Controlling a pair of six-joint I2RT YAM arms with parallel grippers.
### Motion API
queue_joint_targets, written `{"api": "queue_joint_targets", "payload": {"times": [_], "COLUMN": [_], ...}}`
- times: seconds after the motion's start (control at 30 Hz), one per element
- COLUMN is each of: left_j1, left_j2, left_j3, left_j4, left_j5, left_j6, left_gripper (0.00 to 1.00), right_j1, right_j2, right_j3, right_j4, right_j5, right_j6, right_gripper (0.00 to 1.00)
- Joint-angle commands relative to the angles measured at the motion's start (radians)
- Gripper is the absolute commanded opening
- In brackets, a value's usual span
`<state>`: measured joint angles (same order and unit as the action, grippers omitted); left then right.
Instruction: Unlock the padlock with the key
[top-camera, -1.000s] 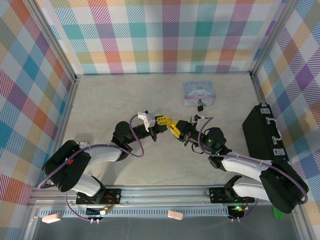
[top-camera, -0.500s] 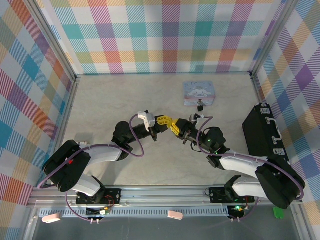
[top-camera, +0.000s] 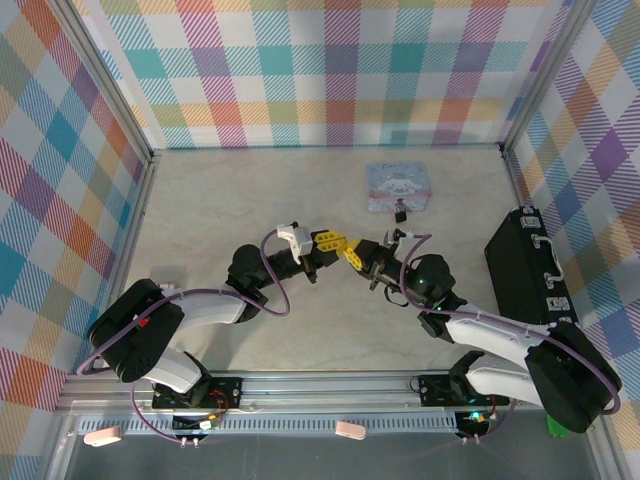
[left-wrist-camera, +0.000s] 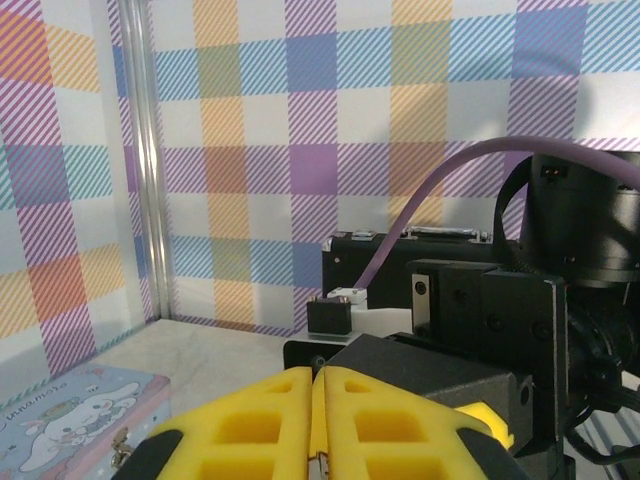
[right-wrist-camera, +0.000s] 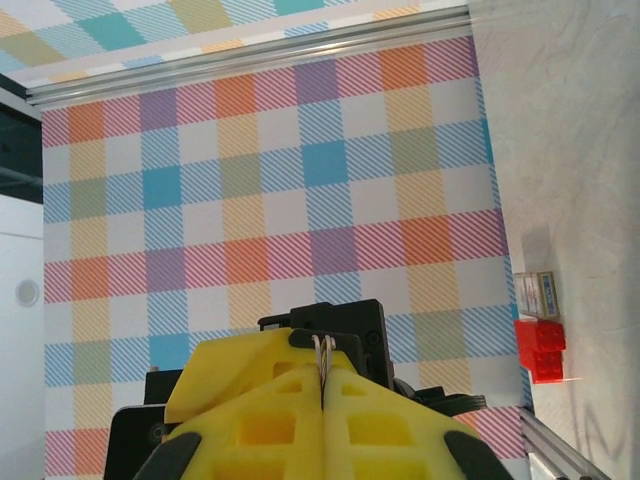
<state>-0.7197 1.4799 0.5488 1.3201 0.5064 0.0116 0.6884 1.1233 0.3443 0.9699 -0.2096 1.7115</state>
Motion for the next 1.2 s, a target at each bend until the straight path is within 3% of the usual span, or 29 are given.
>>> {"api": "queue_joint_targets", "payload": {"times": [0.0,0.17,0.4,0.63,0.7,0.87,0.93,1.03,1.17], "left_j1": [0.0,0.0,0.015,0.023,0.029,0.032,0.033,0.032,0.028], "left_j2": [0.016,0.024,0.028,-0.043,-0.082,-0.163,-0.175,-0.2,-0.193], "left_j3": [-0.006,-0.011,0.002,0.013,0.044,0.251,0.296,0.292,0.263], "left_j4": [0.03,0.028,0.025,-0.033,-0.173,-0.893,-1.054,-1.144,-1.117], "left_j5": [-0.011,-0.033,-0.029,-0.026,-0.039,-0.069,-0.108,-0.165,-0.169], "left_j6": [0.0,-0.026,-0.129,-0.354,-0.451,-0.604,-0.651,-0.775,-0.942], "left_gripper": [0.14,0.29,0.36,0.47,0.47,0.38,0.37,0.4,0.4], "right_j1": [0.007,0.003,0.003,0.003,0.004,0.027,0.06,0.116,0.162], "right_j2": [-0.036,-0.084,-0.16,-0.271,-0.296,-0.313,-0.31,-0.271,-0.176], "right_j3": [0.021,0.026,0.04,0.053,0.051,0.017,0.008,-0.013,-0.023], "right_j4": [-0.016,-0.121,-0.289,-0.551,-0.604,-0.58,-0.561,-0.466,-0.319], "right_j5": [0.012,0.035,0.078,0.207,0.255,0.382,0.453,0.553,0.611], "right_j6": [-0.031,-0.07,-0.15,-0.292,-0.331,-0.439,-0.486,-0.544,-0.572], "right_gripper": [0.0,0.0,0.0,0.0,0.0,0.0,0.0,0.0,0.0]}}
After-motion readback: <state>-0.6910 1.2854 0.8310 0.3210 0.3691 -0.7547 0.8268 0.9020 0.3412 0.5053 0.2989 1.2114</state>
